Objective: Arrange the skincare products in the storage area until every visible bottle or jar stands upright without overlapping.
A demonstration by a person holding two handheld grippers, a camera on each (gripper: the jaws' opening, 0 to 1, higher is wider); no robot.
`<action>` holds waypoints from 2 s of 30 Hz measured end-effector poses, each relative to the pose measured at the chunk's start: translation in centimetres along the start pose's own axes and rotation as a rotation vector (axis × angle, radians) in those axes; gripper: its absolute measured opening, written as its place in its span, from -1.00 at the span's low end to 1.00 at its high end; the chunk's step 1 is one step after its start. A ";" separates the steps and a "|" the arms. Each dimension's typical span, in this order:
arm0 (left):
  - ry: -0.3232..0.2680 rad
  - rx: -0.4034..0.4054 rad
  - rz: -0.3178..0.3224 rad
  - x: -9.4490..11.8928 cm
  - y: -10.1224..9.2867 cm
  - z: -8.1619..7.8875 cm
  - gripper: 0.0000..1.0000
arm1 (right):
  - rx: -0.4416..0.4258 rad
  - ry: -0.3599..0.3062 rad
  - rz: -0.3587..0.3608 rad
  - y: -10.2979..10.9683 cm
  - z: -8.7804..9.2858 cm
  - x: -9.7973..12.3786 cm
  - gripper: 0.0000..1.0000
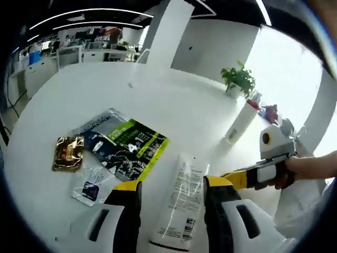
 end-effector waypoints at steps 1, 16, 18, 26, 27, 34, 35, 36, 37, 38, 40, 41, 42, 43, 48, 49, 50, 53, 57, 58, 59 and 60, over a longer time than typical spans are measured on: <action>0.026 -0.070 -0.004 0.1 -0.2 0.1 -0.03 | -0.011 -0.004 0.000 0.1 0.0 0.0 -0.77; 0.233 -0.661 -0.093 0.4 -4.5 1.1 -0.21 | -0.182 -0.080 0.012 1.1 -0.4 -0.8 -0.46; 0.248 -0.704 -0.095 0.4 -4.5 0.8 -0.23 | -0.250 -0.094 -0.001 1.2 -0.4 -1.0 -0.39; 0.319 -0.715 -0.060 -0.1 -4.4 0.5 -0.43 | -0.347 -0.150 0.008 1.5 -0.6 -1.2 -0.30; 0.322 -0.714 -0.050 -0.1 -4.4 0.5 -0.44 | -0.356 -0.159 0.010 1.4 -0.7 -1.2 -0.30; 0.337 -0.641 -0.027 -0.2 -3.8 0.3 -0.50 | -0.419 -0.210 0.032 1.2 -0.9 -1.1 -0.36; 0.333 -0.627 -0.022 -0.2 -3.8 0.3 -0.51 | -0.420 -0.210 0.033 1.2 -0.9 -1.1 -0.37; 0.325 -0.592 -0.010 -0.2 -3.5 0.3 -0.52 | -0.423 -0.213 0.037 1.2 -1.0 -1.1 -0.37; 0.309 -0.541 0.019 -0.2 -3.0 0.3 -0.52 | -0.423 -0.215 0.039 1.2 -1.0 -1.1 -0.38; 0.298 -0.513 0.053 -0.5 -2.4 0.5 -0.53 | -0.426 -0.224 0.044 1.2 -1.0 -1.2 -0.37; 0.285 -0.460 0.082 -0.5 -2.1 0.4 -0.54 | -0.424 -0.228 0.047 1.4 -1.2 -1.4 -0.35; 0.280 -0.433 0.099 -0.5 -2.0 0.4 -0.54 | -0.420 -0.232 0.053 1.5 -1.4 -1.5 -0.35; 0.276 -0.422 0.107 -0.5 -2.1 0.3 -0.55 | -0.414 -0.233 0.059 1.5 -1.4 -1.6 -0.36; 0.267 -0.418 0.112 -0.4 -2.4 0.2 -0.55 | -0.407 -0.234 0.070 1.5 -1.5 -1.7 -0.39; 0.233 -0.351 0.163 0.0 -2.8 0.5 -0.55 | -0.429 -0.238 0.100 0.9 -1.7 -2.1 -0.55; 0.228 -0.344 0.174 0.0 -2.8 0.6 -0.55 | -0.435 -0.237 0.102 0.7 -1.8 -2.2 -0.59; 0.221 -0.334 0.190 0.1 -2.7 0.8 -0.55 | -0.426 -0.234 0.106 0.7 -1.8 -2.1 -0.62; 0.206 -0.314 0.213 0.3 -2.7 1.1 -0.55 | -0.388 -0.222 0.126 0.5 -1.8 -2.0 -0.72; 0.191 -0.327 0.224 0.4 -3.2 1.2 -0.55 | -0.391 -0.210 0.135 0.2 -1.6 -1.9 -0.80; 0.192 -0.335 0.222 0.4 -3.4 1.2 -0.55 | -0.404 -0.209 0.125 0.1 -1.6 -1.8 -0.81; 0.196 -0.344 0.218 0.4 -3.5 1.1 -0.55 | -0.431 -0.202 0.126 0.1 -1.6 -1.7 -0.82; 0.200 -0.372 0.213 0.4 -3.5 1.1 -0.55 | -0.441 -0.194 0.127 0.0 -1.5 -1.6 -0.83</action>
Point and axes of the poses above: the point that each gripper's makers call its tool centre point, and the gripper's own axes: x roughly backward along the fingers, y roughly to its left, z roughly out of its underside, the point moved 10 cm from there along x, roughly backward along the fingers, and after that the axes turned 11 degrees about -x, right-handed, at the moved point
